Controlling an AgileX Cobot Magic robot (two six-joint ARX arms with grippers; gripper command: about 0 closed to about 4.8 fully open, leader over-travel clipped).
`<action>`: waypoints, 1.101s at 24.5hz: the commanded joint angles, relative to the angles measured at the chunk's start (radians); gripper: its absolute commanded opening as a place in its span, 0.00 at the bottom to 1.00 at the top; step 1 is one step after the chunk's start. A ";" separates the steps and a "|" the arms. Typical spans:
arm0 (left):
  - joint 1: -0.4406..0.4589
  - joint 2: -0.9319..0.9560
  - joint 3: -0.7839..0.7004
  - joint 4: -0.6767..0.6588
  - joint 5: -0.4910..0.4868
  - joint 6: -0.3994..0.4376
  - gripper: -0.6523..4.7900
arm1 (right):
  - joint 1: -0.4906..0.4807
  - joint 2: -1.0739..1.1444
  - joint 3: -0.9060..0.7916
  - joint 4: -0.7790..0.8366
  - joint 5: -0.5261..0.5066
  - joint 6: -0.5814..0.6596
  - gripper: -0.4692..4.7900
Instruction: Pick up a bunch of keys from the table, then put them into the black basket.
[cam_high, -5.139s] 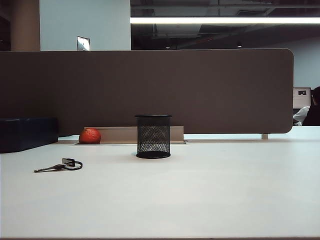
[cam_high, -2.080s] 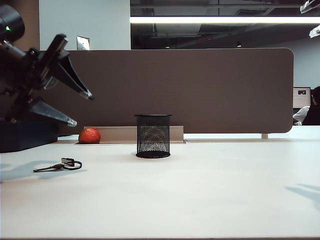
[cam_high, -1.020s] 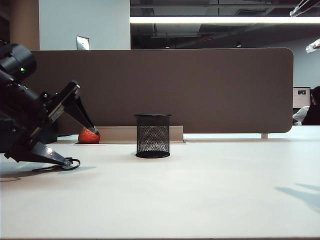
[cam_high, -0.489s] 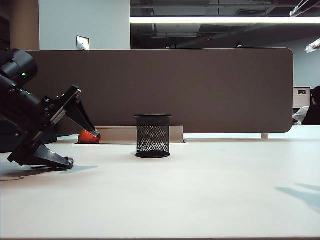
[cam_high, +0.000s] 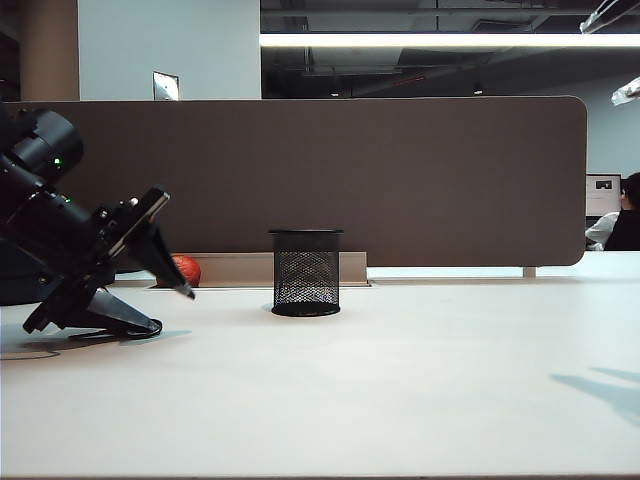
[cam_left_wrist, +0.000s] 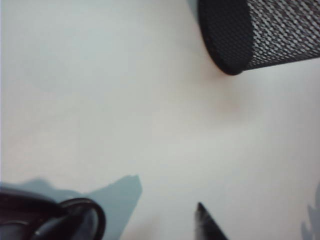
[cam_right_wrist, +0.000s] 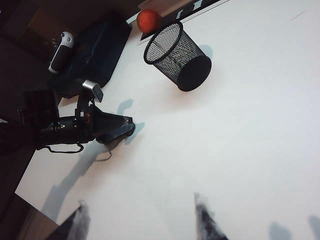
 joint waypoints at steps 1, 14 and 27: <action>-0.003 0.011 -0.010 -0.081 -0.082 -0.002 0.50 | 0.001 0.000 0.008 0.016 -0.003 0.002 0.61; -0.003 0.012 -0.010 -0.093 -0.114 -0.002 0.11 | 0.000 0.000 0.008 0.016 -0.003 0.002 0.58; -0.003 -0.037 -0.009 -0.055 0.072 0.004 0.11 | 0.001 0.000 0.008 0.016 -0.003 0.001 0.58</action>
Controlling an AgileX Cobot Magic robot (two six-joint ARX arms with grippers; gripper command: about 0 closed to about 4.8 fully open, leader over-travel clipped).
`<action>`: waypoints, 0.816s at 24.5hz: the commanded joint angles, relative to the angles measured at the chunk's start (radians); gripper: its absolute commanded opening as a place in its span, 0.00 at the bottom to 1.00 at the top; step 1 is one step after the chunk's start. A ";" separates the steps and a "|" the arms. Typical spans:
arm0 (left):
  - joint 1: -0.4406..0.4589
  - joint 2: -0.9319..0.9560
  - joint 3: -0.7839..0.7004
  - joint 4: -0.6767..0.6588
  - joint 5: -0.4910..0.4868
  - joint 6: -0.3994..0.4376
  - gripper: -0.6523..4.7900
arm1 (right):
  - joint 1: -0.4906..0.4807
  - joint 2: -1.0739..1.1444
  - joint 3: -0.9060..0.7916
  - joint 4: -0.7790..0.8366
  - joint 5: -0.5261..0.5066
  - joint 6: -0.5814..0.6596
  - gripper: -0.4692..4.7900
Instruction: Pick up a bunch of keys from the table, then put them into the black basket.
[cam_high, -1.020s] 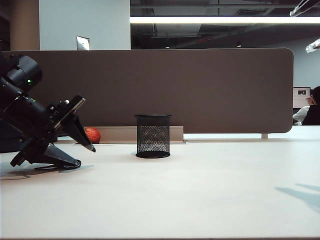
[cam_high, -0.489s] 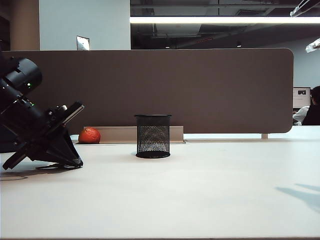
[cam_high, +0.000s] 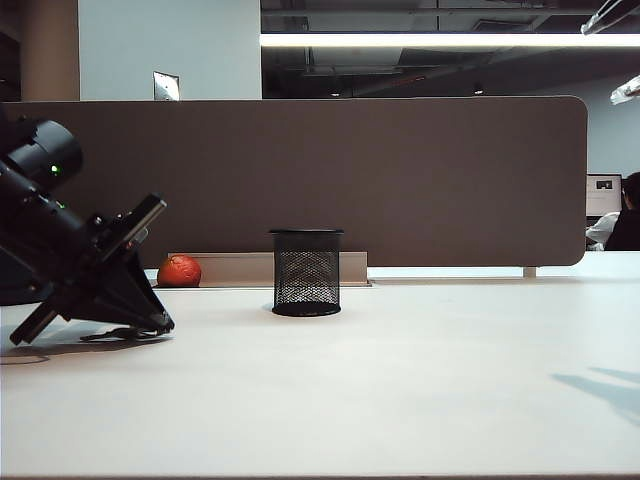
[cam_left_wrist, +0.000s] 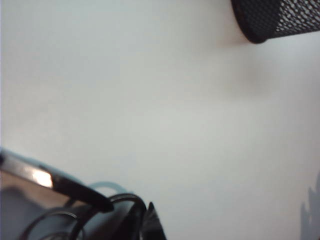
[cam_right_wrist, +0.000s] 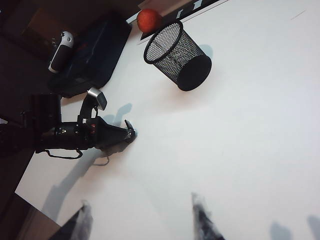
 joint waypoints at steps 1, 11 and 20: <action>0.000 -0.039 0.001 0.023 0.044 0.008 0.11 | 0.002 0.000 0.008 0.016 -0.003 0.001 0.58; -0.004 -0.174 0.001 0.077 0.121 0.000 0.11 | 0.002 0.000 0.008 0.016 -0.007 0.001 0.58; -0.041 -0.240 0.016 0.153 0.165 0.000 0.11 | 0.002 0.000 0.008 0.016 -0.007 0.001 0.58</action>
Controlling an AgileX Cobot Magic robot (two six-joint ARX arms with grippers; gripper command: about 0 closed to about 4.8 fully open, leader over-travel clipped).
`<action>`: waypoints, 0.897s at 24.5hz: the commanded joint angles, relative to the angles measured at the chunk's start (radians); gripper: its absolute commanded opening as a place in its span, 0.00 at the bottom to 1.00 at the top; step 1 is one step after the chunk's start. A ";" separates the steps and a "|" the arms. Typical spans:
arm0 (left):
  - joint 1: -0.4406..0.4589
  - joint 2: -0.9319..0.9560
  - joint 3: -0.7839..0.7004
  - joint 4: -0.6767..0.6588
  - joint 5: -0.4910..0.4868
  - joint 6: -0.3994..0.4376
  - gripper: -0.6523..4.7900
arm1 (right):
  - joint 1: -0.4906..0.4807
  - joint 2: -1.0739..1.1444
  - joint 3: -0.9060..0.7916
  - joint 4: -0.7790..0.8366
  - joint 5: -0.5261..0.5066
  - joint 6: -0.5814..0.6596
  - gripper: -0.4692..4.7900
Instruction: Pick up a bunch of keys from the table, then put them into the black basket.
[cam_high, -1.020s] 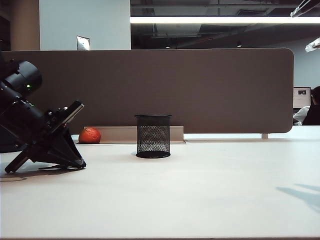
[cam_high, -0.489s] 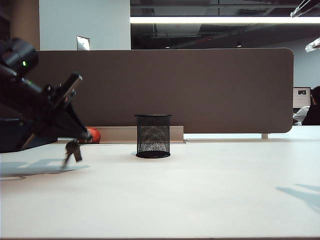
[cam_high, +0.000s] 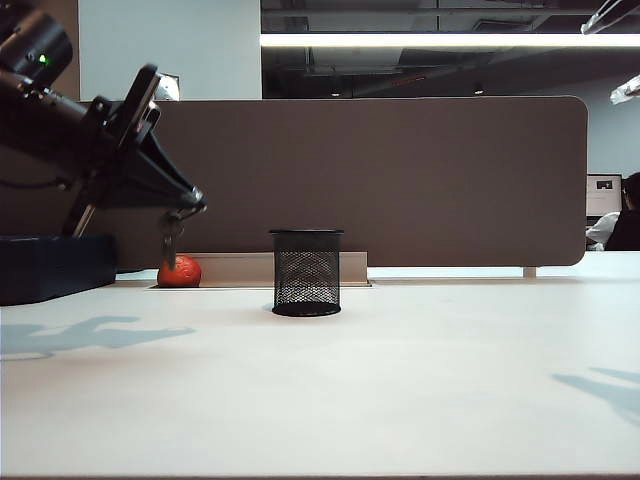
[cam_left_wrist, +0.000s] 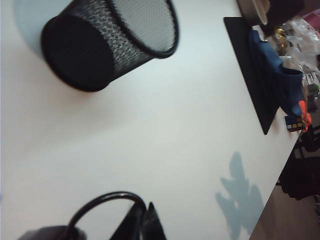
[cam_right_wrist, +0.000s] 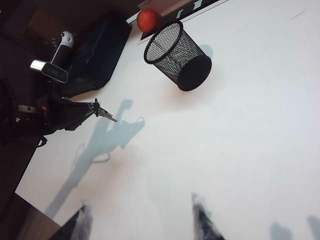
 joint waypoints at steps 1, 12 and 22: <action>-0.017 -0.016 0.018 0.065 0.021 0.001 0.11 | 0.002 0.000 0.008 0.016 -0.006 0.001 0.58; -0.095 -0.017 0.175 0.134 -0.068 0.117 0.11 | 0.002 0.000 0.008 0.017 -0.030 0.001 0.58; -0.124 0.025 0.351 -0.021 -0.180 0.298 0.11 | 0.002 0.000 0.008 0.100 -0.069 0.002 0.58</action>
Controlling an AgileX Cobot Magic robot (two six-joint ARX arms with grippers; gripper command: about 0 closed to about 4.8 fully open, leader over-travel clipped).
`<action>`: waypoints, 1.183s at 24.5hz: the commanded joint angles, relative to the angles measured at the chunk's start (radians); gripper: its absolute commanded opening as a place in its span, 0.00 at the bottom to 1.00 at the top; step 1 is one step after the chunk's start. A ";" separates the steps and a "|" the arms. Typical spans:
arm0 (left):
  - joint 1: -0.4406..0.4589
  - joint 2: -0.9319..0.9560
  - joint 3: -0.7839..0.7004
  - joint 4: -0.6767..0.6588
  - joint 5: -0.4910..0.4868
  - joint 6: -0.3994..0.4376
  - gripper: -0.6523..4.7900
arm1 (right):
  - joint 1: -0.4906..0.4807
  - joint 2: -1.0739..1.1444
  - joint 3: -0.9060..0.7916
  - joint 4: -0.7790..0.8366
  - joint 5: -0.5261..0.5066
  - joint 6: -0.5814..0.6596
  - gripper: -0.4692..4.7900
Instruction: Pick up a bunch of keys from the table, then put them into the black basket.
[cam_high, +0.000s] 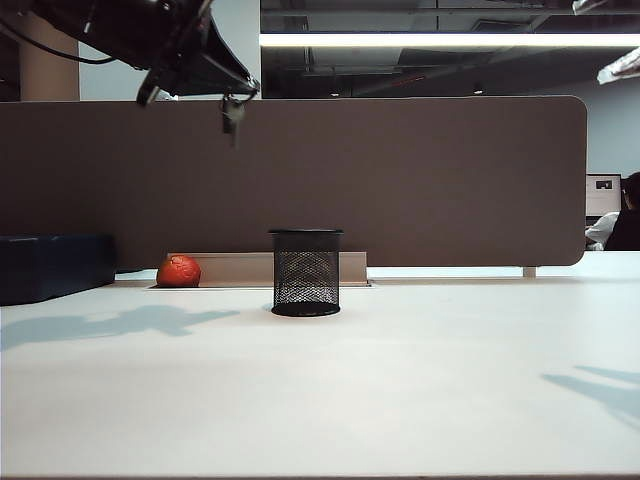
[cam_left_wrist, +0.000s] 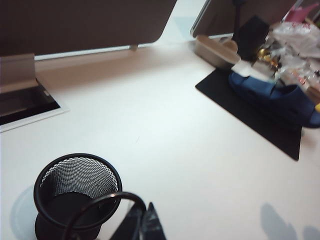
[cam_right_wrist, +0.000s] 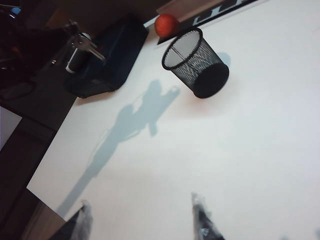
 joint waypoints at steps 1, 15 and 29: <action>-0.011 0.029 0.038 -0.033 -0.010 0.030 0.11 | 0.002 0.000 0.008 0.039 -0.029 0.000 0.58; -0.028 0.135 0.097 -0.044 -0.011 0.057 0.11 | 0.002 0.000 0.008 0.039 -0.161 0.052 0.58; -0.041 0.312 0.332 -0.093 -0.011 0.055 0.11 | 0.002 0.000 0.008 0.039 -0.157 0.052 0.58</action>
